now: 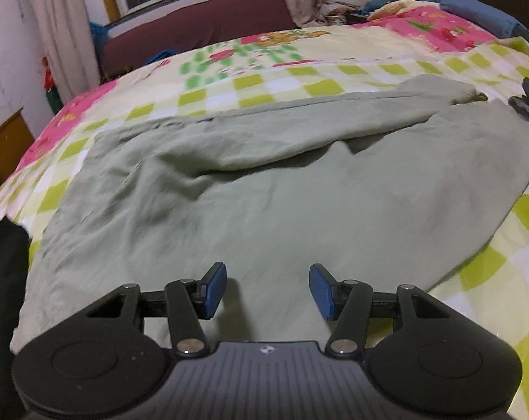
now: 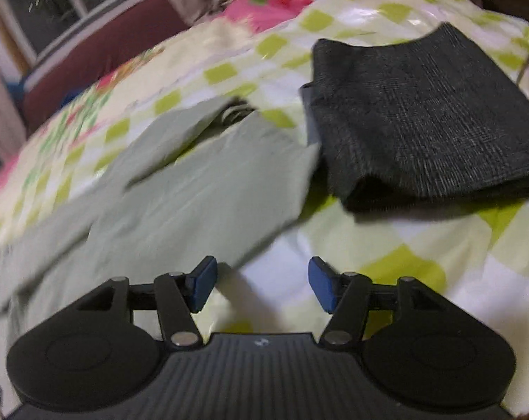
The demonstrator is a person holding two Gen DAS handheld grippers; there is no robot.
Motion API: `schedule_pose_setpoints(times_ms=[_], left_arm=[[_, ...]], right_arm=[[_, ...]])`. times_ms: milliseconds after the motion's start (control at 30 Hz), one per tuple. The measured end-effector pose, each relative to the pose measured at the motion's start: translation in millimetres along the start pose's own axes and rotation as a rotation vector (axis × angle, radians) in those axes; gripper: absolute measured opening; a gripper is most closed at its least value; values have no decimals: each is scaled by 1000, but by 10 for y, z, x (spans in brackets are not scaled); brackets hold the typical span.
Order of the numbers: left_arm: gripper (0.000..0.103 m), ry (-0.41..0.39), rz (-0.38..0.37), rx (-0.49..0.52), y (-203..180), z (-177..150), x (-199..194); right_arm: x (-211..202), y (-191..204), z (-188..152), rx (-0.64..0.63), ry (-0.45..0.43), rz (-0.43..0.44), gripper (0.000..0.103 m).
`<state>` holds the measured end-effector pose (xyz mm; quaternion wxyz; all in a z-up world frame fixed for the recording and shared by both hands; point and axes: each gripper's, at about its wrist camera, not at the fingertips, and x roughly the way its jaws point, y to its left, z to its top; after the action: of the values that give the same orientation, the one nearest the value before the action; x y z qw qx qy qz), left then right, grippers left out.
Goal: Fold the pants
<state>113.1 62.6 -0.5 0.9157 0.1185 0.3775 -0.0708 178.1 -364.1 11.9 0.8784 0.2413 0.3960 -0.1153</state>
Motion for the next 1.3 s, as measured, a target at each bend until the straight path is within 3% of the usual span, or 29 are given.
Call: schedule_pose_setpoints(times_ms=[133,167,200,267,433,533,600,733,767,800,867,1033,1200,1300], left_arm=[[67,10,-13,1,-49,46,11],[67,14,-9,10,-68,59,19],[67,15,-4,20,-102,75,23],[67,19,-9,40,-163,106,36],[67,15,-30,76,-393,140,93],[68,9,-52,80,-433,176,84],[68,4,-55,86,-389,196,60],[69,-13,0,78,-64,219,-46],[69,-18,17,72,50,227,-84],[69,-23,37,68,156,238,-109],[71,-28,76,57,369,276,-136],[78,-55,111,36,739,423,-111],[80,-72,141,39,1029,622,133],[80,-63,119,15,1201,652,284]], right_arm=[[230,-33,178,49,-45,14,63],[275,-54,222,68,-50,20,52],[307,-80,268,75,-60,22,28],[348,-177,325,88,-57,-5,0],[297,-706,407,178,-30,54,0],[214,-573,392,57,-41,3,1],[141,-455,387,-17,-25,-28,10],[-262,-203,300,-162,-47,-75,13],[-386,-121,270,-214,-73,-80,24],[-502,-24,233,-270,-95,-62,38],[-629,226,200,-394,-116,25,54],[-335,1134,232,-677,-111,214,56],[358,2181,306,-798,34,331,56],[783,2768,293,-856,118,387,56]])
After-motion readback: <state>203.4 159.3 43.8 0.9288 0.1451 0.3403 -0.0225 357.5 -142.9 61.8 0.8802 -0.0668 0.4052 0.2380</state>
